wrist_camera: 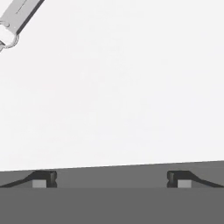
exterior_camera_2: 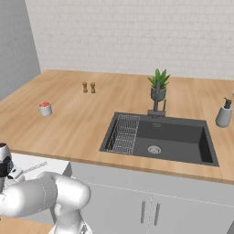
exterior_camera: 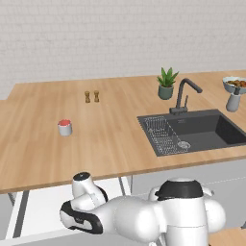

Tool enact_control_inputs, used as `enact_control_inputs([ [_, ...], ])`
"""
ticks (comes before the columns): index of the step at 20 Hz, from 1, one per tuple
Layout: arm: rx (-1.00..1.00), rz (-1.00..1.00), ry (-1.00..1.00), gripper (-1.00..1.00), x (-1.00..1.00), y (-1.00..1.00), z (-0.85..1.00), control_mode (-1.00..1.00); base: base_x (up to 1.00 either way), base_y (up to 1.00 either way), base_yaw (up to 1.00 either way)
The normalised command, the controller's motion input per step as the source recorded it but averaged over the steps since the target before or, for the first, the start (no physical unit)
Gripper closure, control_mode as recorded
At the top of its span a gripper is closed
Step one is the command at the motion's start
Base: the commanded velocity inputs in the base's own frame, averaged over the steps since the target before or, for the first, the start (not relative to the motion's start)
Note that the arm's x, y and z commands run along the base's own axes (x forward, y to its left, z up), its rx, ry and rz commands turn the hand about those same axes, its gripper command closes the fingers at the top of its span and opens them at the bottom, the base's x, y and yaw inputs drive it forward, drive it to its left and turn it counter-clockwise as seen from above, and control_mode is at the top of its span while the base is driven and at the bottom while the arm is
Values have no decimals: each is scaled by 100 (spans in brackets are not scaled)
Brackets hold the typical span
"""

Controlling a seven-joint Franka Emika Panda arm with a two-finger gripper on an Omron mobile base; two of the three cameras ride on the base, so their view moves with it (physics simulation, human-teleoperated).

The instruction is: Pick the tongs from the drawer and place it on the counter.

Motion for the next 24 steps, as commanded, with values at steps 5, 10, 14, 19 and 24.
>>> enact_control_inputs([
  [5, 0, -1, 9, -100, -15, 16, -13, -100, 0, 0, 0],
  [10, -1, -7, 5, -100, -67, 28, 3, -100, 0, 0, 0],
  [14, -2, -8, 9, -100, -82, 48, 9, -100, 0, 0, 0],
  [19, -4, -8, 11, -100, -88, 58, 0, -100, 0, 0, 0],
  [24, -9, -7, 5, -100, -66, 55, 3, -100, 0, 0, 0],
])
